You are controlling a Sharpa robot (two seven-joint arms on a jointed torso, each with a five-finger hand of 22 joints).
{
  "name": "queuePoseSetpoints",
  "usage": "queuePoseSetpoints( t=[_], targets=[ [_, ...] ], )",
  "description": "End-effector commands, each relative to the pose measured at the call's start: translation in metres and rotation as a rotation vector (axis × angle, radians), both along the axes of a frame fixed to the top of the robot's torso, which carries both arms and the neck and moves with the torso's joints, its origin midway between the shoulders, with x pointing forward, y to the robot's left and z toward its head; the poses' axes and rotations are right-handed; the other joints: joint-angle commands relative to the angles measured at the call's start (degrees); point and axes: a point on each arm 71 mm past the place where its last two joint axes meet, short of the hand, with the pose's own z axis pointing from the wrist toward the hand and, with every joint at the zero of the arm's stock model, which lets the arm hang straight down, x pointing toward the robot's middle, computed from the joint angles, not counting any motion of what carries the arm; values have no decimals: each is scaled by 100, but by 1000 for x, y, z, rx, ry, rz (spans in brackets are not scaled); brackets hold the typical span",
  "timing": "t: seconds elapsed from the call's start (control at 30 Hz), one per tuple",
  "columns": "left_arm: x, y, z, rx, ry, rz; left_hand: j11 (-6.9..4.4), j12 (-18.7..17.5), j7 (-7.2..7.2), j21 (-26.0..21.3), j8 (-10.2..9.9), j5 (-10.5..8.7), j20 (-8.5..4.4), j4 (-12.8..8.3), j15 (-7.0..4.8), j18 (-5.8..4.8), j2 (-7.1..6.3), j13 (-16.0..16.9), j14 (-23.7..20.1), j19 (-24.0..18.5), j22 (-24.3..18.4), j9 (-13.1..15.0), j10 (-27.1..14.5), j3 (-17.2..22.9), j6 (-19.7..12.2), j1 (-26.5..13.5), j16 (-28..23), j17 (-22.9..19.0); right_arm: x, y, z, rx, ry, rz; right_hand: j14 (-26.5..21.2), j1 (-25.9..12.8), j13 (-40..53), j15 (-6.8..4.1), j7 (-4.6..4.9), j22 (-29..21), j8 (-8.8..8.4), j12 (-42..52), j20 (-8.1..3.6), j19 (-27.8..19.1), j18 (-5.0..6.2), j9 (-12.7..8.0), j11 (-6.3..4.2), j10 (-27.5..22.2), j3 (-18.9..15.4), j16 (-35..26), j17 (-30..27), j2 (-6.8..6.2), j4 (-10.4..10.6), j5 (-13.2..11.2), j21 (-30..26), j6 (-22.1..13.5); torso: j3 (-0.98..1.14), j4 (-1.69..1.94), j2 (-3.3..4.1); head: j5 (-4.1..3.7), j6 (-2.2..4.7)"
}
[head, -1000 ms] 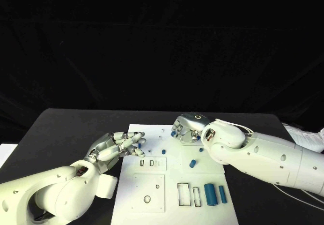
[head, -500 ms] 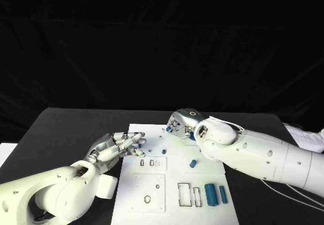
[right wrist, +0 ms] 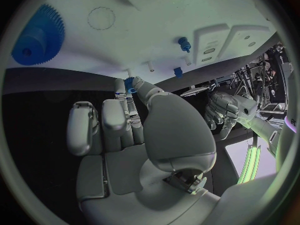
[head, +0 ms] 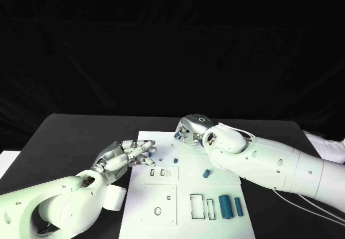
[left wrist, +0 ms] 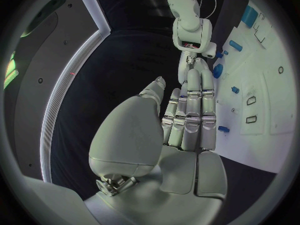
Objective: Assemble the parts on the task board
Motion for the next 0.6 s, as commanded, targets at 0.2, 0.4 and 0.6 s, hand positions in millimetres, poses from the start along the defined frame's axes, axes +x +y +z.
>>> queuePoseSetpoints(
  t=[0.2,0.4,0.6],
  targets=[
    [-1,-3,2,-14,-3,-22,25,-23,20,36,-17,-39,-7,-32,-10,45,-13,6,-33,-38,10,-1,18,-14,18,-48,-23,6,4,7,-4,-41,14,-9,122,-28,-7,-33,-30,11,24,-13,3,45,-85,153,20,-7,5,38,14,-43,64,18,22,44,-9,6,8,10,-14],
    [-2,-4,2,-14,-1,-25,25,-23,20,36,-17,-39,-7,-32,-10,45,-13,6,-33,-38,10,-1,18,-14,18,-48,-23,6,7,9,-6,-54,31,-18,117,-43,-9,-28,-22,16,10,-14,7,45,-85,154,27,-22,0,45,9,-55,97,13,25,30,-11,2,14,-12,-23],
    [-2,-5,2,-16,1,-31,26,-31,21,37,-24,-38,-5,-41,-8,45,-9,7,-47,-55,12,0,18,-12,18,-42,-35,19,9,11,-8,-68,40,-28,109,-46,-11,-24,-17,14,-2,-17,10,40,-84,155,32,-41,-5,39,-12,-76,114,12,25,18,-14,6,13,-5,-28]
  ],
)
